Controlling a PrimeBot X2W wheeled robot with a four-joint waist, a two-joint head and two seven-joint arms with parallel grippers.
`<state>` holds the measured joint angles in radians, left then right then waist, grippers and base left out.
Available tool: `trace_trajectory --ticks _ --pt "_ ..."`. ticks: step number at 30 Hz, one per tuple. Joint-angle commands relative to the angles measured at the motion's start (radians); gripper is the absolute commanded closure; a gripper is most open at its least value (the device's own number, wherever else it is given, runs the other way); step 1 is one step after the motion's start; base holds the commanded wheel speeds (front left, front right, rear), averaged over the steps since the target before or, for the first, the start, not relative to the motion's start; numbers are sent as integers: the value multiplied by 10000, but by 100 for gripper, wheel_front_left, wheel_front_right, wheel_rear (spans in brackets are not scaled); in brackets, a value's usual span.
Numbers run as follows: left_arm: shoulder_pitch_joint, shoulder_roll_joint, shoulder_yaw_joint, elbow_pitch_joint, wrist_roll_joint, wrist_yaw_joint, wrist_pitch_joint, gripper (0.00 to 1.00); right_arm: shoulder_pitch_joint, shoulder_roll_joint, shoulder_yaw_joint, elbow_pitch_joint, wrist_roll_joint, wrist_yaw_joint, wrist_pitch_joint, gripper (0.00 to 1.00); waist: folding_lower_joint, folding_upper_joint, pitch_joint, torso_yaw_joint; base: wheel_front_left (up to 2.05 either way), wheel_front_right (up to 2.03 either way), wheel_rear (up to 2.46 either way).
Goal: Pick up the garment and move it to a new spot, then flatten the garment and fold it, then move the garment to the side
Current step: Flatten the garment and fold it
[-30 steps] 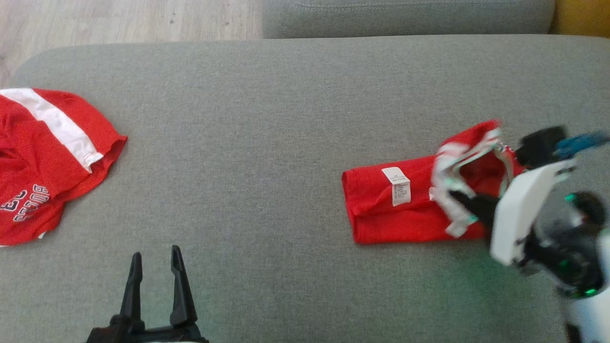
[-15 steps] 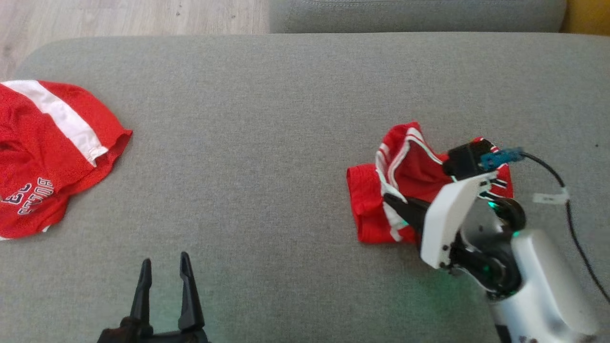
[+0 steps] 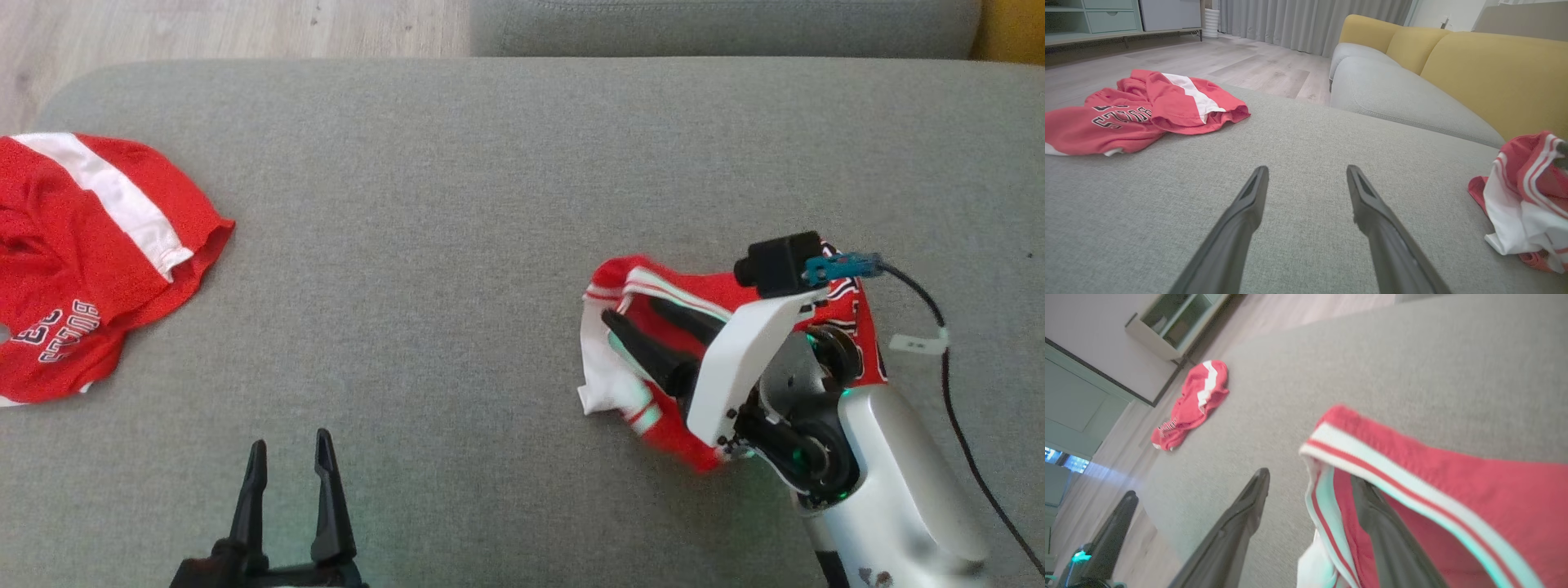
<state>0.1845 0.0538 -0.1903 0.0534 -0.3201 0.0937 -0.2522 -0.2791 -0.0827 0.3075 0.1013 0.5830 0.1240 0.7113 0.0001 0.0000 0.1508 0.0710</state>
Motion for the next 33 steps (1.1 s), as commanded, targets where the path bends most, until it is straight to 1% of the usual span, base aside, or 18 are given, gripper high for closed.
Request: trace_trajectory --ticks 1,4,5,6,7,9,12,14,15,16,17,20,24,29,30,31,32,33 --pt "-199 -35 376 -259 -8 21 -95 0 -382 204 153 -788 282 67 -342 0 -1 0 -67 -11 0 0 0" --pt "-126 -35 423 -317 -17 51 -95 0 -152 96 298 -1691 323 67 -717 0 -1 0 -149 -56 0 0 0" --pt "-126 -35 423 -317 -17 51 -95 0 -152 96 298 -1691 323 67 -717 0 -1 0 -149 -56 0 0 0" --pt "-101 -35 437 -342 -19 59 -95 0 -58 -68 254 -2023 140 67 -947 0 -1 0 -180 -80 0 0 0" --pt "-51 -35 461 -378 -14 66 -95 0 157 -555 13 -2540 -597 67 -1572 0 -1 0 -245 -129 0 0 0" --pt "-22 -35 506 -411 -23 69 -95 0 445 -989 -388 -2792 -1471 67 -2300 0 -1 0 -322 -189 0 0 0" --pt "84 -35 576 -451 -31 57 -95 0 1031 -1319 -1147 -2717 -2398 67 -3365 0 -1 0 -508 -287 0 0 0" --pt "141 -35 613 -475 -9 26 -95 0 1383 -1656 -1573 -2549 -3245 67 -4191 0 -1 0 -619 -320 0 0 0" --pt "165 -35 647 -486 -1 8 -95 0 1575 -1686 -1850 -2409 -3579 67 -4632 0 -1 0 -683 -335 0 0 0" --pt "193 -35 682 -484 15 -15 -95 0 1770 -1684 -2105 -2256 -3884 67 -5067 0 -1 0 -756 -343 0 0 0" --pt "262 -35 765 -470 68 -76 -95 0 2162 -1614 -2521 -1914 -4370 67 -5951 0 -1 0 -946 -347 0 0 0" --pt "420 -35 864 -441 109 -136 -95 0 2785 -1336 -3040 -1356 -4986 67 -6936 0 -1 0 -1190 -339 0 0 0" --pt "529 -36 983 -482 88 -169 -95 0 3366 -707 -3156 -735 -5337 67 -7523 0 -1 0 -1268 -321 0 0 0" --pt "410 -36 945 -549 64 -185 -95 0 3414 -232 -2819 50 -5800 67 -7882 0 -1 0 -1081 -228 0 0 0" --pt "378 -36 906 -552 63 -186 -95 0 3356 -180 -2715 244 -5909 67 -7991 19 -1 0 -1026 -200 0 0 0" --pt "345 -36 862 -550 73 -191 -95 0 3286 -111 -2672 480 -5983 67 -8058 62 -1 0 -958 -169 0 0 0" --pt "305 -36 823 -552 81 -197 -95 0 3197 -63 -2560 740 -6081 67 -8079 88 -1 0 -875 -132 0 0 0" --pt "268 -36 801 -546 94 -200 -95 0 3064 -5 -2509 984 -6163 67 -8145 100 -1 0 -806 -108 0 0 0"
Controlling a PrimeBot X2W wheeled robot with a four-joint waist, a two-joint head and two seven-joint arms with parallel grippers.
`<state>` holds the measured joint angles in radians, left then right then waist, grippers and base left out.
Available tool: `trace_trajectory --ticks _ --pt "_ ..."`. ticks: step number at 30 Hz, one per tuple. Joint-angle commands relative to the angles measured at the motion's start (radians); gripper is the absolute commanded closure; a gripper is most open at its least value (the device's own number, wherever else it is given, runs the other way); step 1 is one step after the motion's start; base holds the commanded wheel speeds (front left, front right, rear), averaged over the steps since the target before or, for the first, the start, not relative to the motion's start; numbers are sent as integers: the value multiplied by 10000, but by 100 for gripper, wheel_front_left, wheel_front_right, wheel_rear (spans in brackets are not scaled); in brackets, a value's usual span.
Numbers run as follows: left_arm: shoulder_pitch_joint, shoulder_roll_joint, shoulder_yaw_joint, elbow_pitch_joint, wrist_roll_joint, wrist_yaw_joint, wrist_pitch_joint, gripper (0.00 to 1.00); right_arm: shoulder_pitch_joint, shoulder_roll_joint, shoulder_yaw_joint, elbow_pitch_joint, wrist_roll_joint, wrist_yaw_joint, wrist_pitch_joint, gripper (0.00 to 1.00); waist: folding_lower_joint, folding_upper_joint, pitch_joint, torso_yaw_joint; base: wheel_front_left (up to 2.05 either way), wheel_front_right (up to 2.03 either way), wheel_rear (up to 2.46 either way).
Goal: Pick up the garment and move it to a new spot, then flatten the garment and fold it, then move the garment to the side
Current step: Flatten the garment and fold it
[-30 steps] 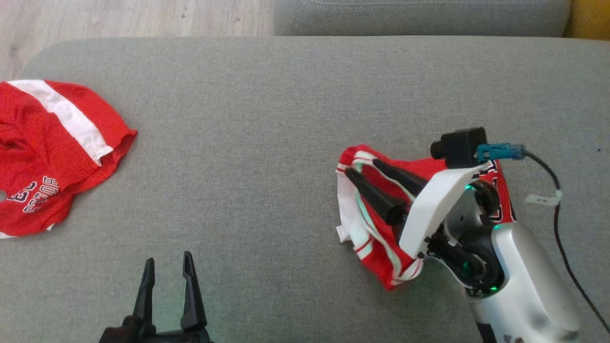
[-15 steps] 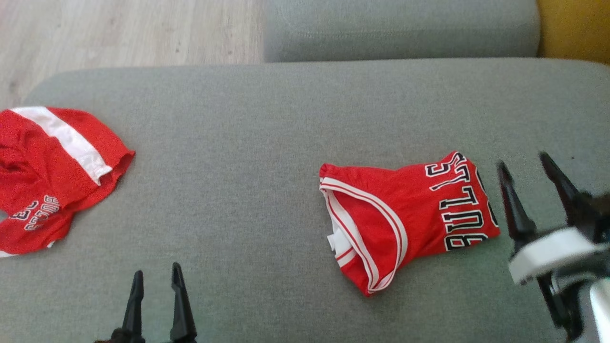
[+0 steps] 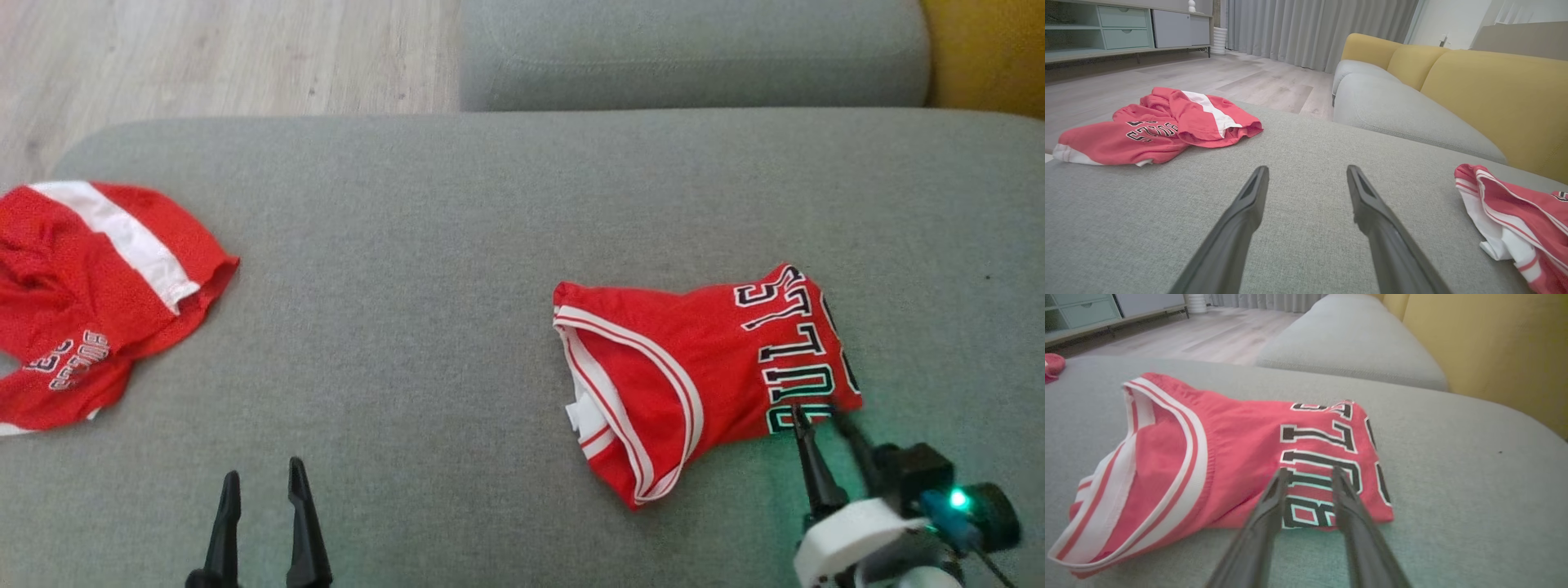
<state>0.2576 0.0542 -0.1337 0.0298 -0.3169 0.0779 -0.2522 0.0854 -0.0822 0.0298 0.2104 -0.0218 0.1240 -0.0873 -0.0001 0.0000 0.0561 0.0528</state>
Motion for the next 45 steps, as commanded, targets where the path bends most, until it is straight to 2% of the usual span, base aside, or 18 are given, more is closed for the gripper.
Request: trace_trajectory --ticks 1,8,17,22,29,36,40,45 --pt "-499 -39 216 -308 81 -53 -95 0 -722 54 281 154 -202 67 -189 100 1 0 221 108 0 0 0" --pt "-851 -39 152 -242 186 -121 -95 0 -1966 287 1351 2181 -629 67 111 100 1 0 674 361 0 0 0" --pt "-1007 -39 198 -176 243 -128 -95 0 -3033 316 3327 3238 374 67 536 100 1 0 726 578 0 0 0" --pt "-991 -39 179 -146 231 -147 -95 0 -3296 317 4056 3210 576 67 975 100 1 0 681 596 0 0 0" --pt "-998 -39 85 -174 154 -140 -95 0 -3103 318 4611 2268 606 67 1779 100 1 0 647 488 0 0 0" --pt "-897 -39 196 -282 112 -107 -95 0 -2614 319 4260 863 619 67 2070 100 1 0 565 196 0 0 0" --pt "-766 -39 297 -326 48 -107 -95 0 -2225 287 3510 158 448 67 1976 100 1 0 399 -28 0 0 0" --pt "-625 -39 519 -362 -12 -144 -95 0 -1682 -282 2076 -611 555 67 1216 100 1 0 76 -309 0 0 0"
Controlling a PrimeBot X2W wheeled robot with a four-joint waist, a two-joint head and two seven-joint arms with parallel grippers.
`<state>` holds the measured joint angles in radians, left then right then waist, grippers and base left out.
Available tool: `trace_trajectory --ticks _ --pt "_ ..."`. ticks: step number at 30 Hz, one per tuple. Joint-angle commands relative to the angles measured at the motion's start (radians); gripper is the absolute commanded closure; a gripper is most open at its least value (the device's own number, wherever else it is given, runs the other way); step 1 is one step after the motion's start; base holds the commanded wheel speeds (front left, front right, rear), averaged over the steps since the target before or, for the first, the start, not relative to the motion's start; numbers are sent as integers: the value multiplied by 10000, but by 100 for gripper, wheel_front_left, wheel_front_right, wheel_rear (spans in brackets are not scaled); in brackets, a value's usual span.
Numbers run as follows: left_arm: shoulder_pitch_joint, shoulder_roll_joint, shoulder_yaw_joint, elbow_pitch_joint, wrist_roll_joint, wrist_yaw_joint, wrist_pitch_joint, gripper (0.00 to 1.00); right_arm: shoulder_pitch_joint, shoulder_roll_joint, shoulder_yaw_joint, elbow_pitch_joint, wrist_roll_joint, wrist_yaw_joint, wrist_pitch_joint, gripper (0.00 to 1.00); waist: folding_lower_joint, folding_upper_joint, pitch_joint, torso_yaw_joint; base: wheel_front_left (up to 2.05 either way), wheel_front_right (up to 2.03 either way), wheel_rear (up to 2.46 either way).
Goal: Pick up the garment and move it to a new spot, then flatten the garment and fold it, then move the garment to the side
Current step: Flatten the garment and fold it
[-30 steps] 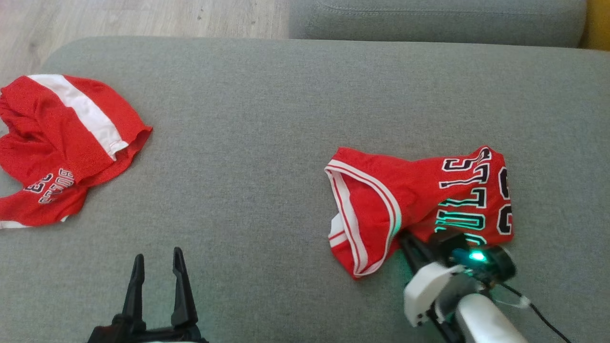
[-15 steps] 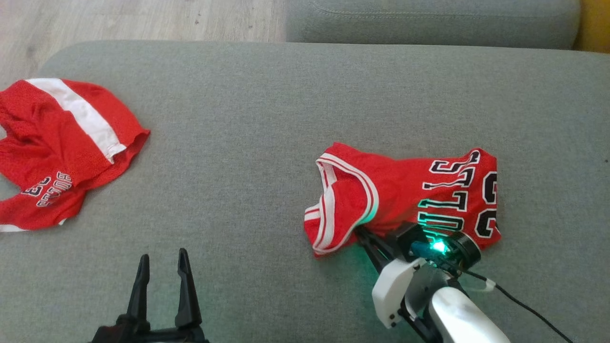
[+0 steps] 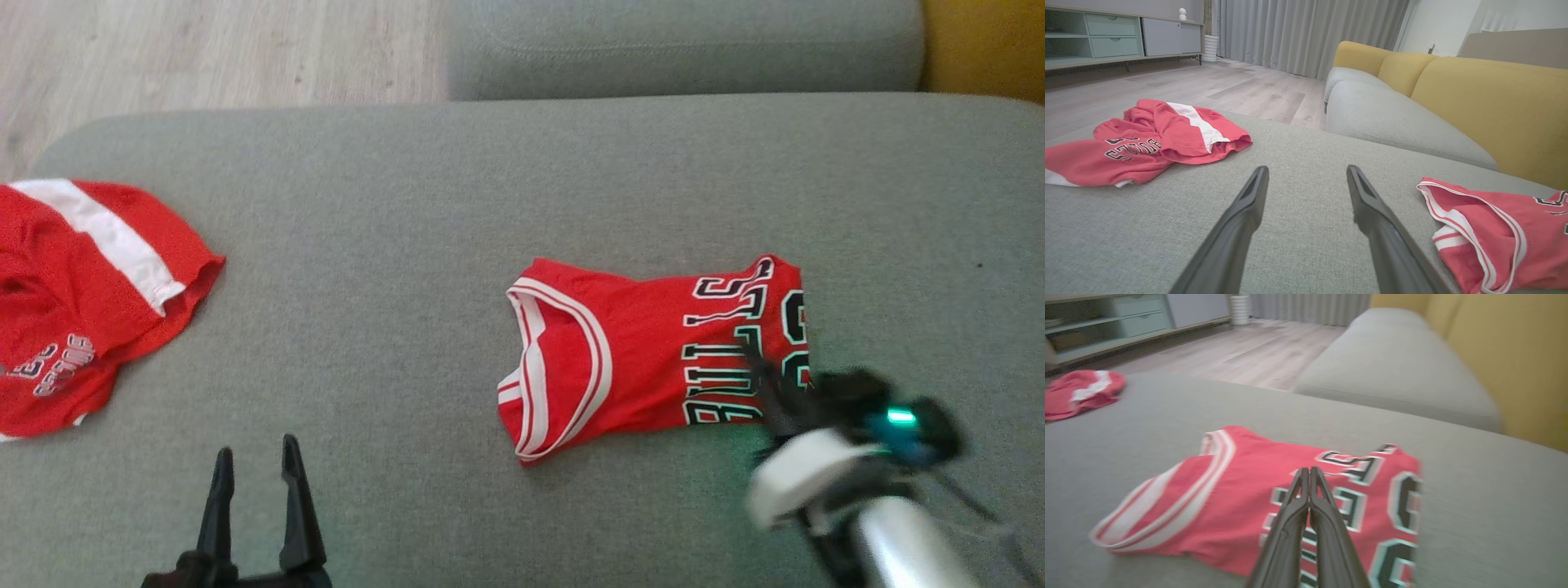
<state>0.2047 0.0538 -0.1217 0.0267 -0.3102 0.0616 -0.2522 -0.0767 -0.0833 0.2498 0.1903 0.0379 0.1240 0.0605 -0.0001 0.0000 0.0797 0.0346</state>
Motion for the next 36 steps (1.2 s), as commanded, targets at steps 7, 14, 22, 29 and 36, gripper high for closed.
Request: trace_trajectory --ticks 7,14,22,29,36 --pt "279 -36 664 -457 -204 9 -95 0 773 -490 -2435 -63 -282 67 -1963 0 1 0 -785 -384 0 0 0" --pt "515 -36 879 -615 -204 -6 -95 0 1006 -233 -3299 659 -374 67 -3025 0 1 0 -1026 -494 0 0 0" --pt "609 -36 1127 -554 -105 -214 -95 0 960 86 -3290 902 -485 67 -3217 0 1 0 -1040 -413 0 0 0" --pt "330 -36 662 -602 -38 -200 -95 0 -280 285 -1668 1555 -374 67 -3220 100 1 0 -467 -27 0 0 0" --pt "-213 -36 497 -511 49 -222 -95 0 -2082 325 -1047 3846 -463 67 -3178 100 1 0 225 631 0 0 0"
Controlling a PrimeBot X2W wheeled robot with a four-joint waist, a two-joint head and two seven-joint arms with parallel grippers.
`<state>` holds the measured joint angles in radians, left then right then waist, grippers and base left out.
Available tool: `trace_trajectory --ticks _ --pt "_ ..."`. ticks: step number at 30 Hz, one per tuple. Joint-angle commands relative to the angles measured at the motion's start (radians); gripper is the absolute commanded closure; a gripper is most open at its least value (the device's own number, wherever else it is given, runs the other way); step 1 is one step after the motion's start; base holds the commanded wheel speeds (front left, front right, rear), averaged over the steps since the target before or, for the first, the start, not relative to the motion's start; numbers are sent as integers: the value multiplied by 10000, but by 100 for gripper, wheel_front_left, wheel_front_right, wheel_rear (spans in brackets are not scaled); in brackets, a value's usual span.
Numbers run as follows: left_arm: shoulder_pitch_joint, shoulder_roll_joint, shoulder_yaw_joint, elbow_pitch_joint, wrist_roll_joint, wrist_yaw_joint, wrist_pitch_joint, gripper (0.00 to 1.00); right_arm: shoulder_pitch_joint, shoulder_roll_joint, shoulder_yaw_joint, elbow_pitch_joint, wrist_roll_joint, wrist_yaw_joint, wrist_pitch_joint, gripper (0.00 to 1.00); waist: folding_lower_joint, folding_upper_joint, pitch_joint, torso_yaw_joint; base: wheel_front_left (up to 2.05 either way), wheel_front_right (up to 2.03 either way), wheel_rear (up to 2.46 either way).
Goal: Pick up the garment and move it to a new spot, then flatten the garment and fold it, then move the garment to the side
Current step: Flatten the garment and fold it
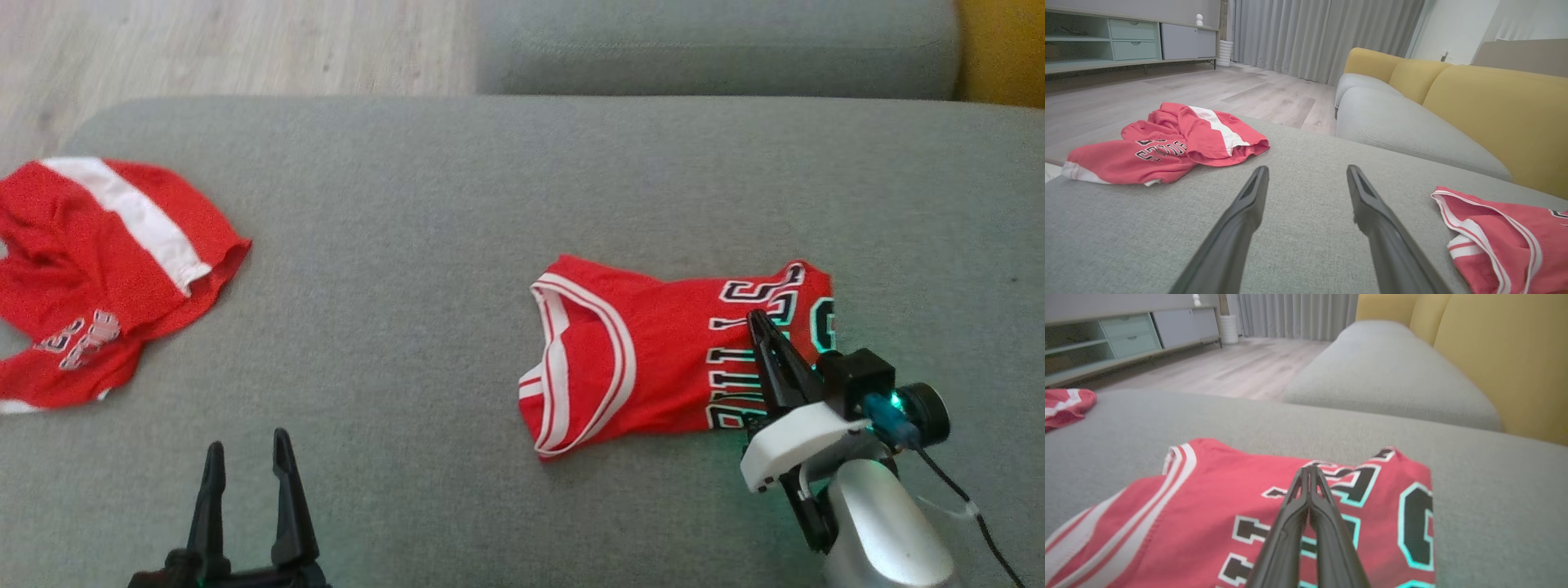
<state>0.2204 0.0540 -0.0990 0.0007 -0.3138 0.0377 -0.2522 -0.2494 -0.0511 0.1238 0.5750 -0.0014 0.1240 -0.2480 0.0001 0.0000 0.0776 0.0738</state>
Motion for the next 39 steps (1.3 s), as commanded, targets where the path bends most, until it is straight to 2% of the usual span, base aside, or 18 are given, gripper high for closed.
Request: trace_trajectory --ticks 1,8,15,27,34,35,36,37,38,39 --pt "-415 -38 261 -248 86 17 -95 0 -547 4 185 298 -152 67 -71 100 -1 0 322 299 0 0 0" --pt "-720 -38 221 -162 89 -40 -95 0 -1813 -50 -698 2168 -807 67 -8 100 -1 0 695 559 0 0 0" --pt "-1044 -38 124 -137 61 -33 -95 0 -2836 -512 -1655 3596 -1463 67 222 100 -1 0 1015 738 0 0 0" --pt "-1242 -38 53 -137 -38 65 -95 0 -3501 -1084 -2446 4926 -2078 67 66 100 -1 0 1199 806 0 0 0" --pt "-1099 -38 137 -99 -138 137 -95 0 -3452 -1270 -2783 5214 -2320 67 -57 100 -1 0 812 586 0 0 0" --pt "-1050 -38 143 -105 -145 147 -95 0 -3441 -1257 -2849 5131 -2292 67 -80 95 -1 0 711 544 0 0 0" --pt "-989 -38 157 -107 -148 161 -95 0 -3420 -1226 -2915 5007 -2236 67 -101 65 -1 0 599 496 0 0 0" --pt "-921 -38 178 -110 -148 175 -95 0 -3379 -1206 -2949 4841 -2193 67 -115 28 -1 0 478 446 0 0 0" --pt "-846 -38 212 -116 -146 184 -95 0 -3320 -1183 -2973 4605 -2140 67 -124 0 -1 0 351 389 0 0 0" --pt "-767 -38 259 -123 -142 190 -95 0 -3239 -1136 -2991 4244 -2036 67 -128 0 -1 0 230 327 0 0 0"
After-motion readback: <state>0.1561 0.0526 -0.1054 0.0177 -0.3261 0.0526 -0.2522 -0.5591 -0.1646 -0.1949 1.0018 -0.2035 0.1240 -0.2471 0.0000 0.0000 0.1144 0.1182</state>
